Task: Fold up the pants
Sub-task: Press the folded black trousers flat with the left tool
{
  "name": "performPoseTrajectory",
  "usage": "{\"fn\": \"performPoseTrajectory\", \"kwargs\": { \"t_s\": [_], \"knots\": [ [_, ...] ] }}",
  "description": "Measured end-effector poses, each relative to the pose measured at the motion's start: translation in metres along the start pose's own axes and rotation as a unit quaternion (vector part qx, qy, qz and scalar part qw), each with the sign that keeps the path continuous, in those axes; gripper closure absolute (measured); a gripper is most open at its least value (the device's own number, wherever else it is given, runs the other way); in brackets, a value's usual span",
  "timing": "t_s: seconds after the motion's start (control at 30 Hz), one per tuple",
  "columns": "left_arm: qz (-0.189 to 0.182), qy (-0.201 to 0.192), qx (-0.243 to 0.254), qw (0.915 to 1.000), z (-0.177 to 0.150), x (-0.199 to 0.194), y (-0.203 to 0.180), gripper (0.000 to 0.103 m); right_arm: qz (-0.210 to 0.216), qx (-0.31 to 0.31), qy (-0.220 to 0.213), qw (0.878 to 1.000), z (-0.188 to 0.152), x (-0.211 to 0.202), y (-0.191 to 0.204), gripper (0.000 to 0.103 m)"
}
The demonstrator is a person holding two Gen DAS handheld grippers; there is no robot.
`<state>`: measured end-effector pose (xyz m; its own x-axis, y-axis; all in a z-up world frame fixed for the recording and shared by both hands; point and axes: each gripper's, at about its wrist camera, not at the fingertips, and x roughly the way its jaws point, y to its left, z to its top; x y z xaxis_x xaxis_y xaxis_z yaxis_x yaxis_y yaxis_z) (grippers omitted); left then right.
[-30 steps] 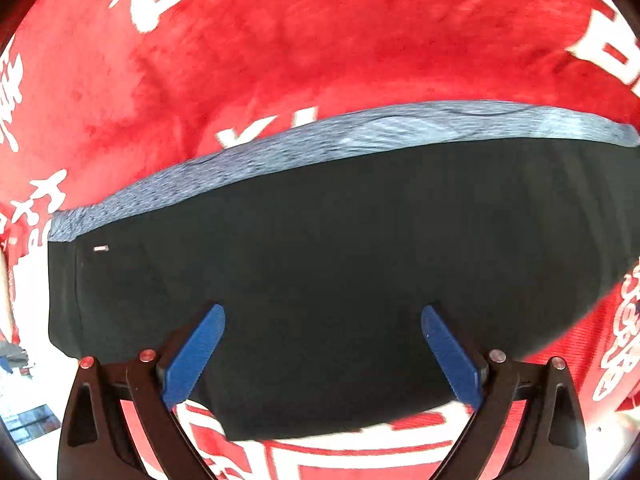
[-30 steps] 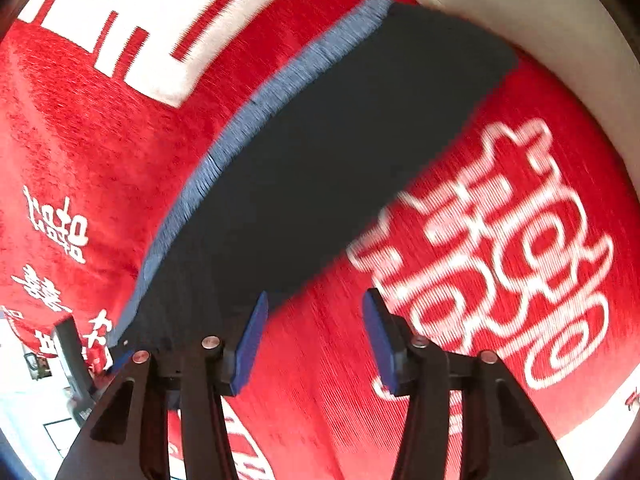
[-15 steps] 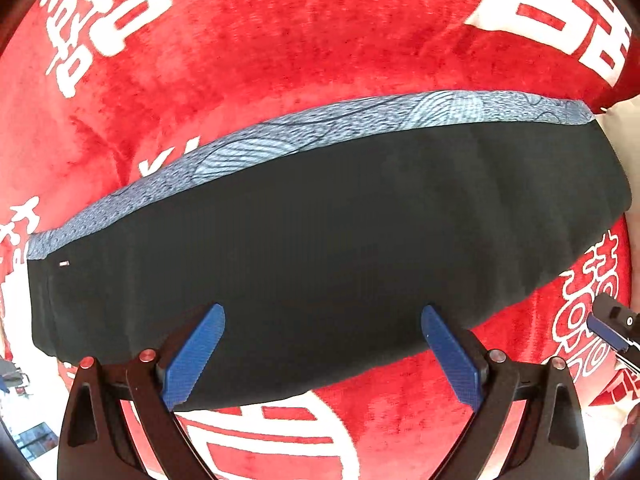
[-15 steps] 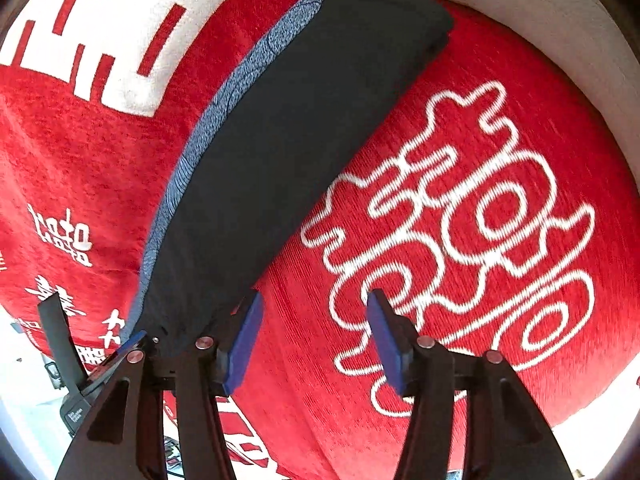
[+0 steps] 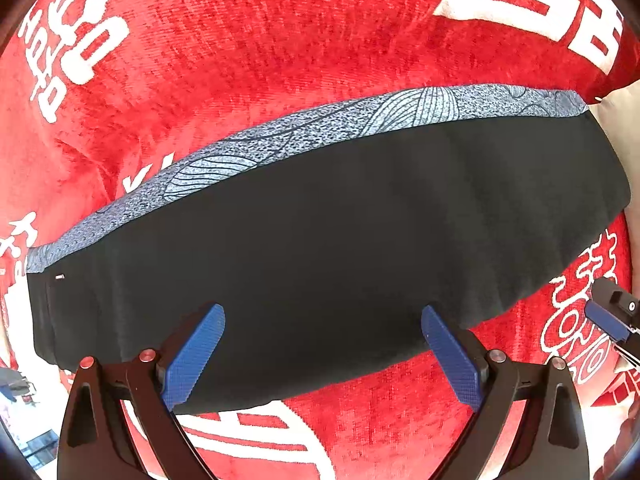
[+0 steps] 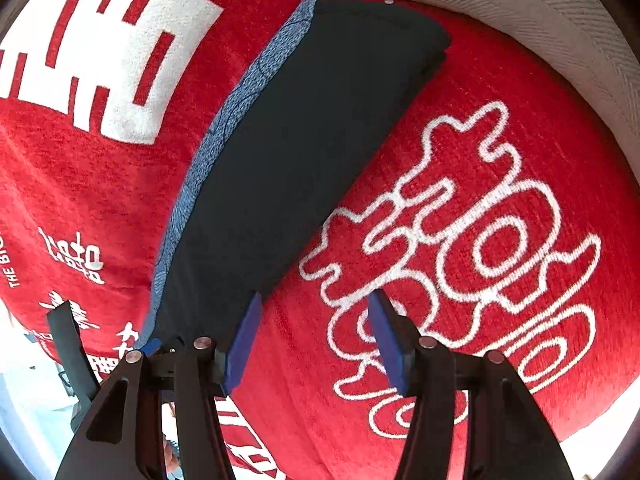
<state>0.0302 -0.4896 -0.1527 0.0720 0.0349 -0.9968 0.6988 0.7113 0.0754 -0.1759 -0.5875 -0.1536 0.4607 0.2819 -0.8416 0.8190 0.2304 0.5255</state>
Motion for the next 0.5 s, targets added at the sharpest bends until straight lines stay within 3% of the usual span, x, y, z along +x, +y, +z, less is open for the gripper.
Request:
{"fn": "performPoseTrajectory", "kwargs": {
  "t_s": [0.5],
  "knots": [
    [-0.003, -0.003, 0.010, 0.9999, 0.003, -0.002, -0.027, 0.003, -0.026, 0.009, -0.042, 0.999, 0.012, -0.019, -0.025, 0.043]
  ]
}}
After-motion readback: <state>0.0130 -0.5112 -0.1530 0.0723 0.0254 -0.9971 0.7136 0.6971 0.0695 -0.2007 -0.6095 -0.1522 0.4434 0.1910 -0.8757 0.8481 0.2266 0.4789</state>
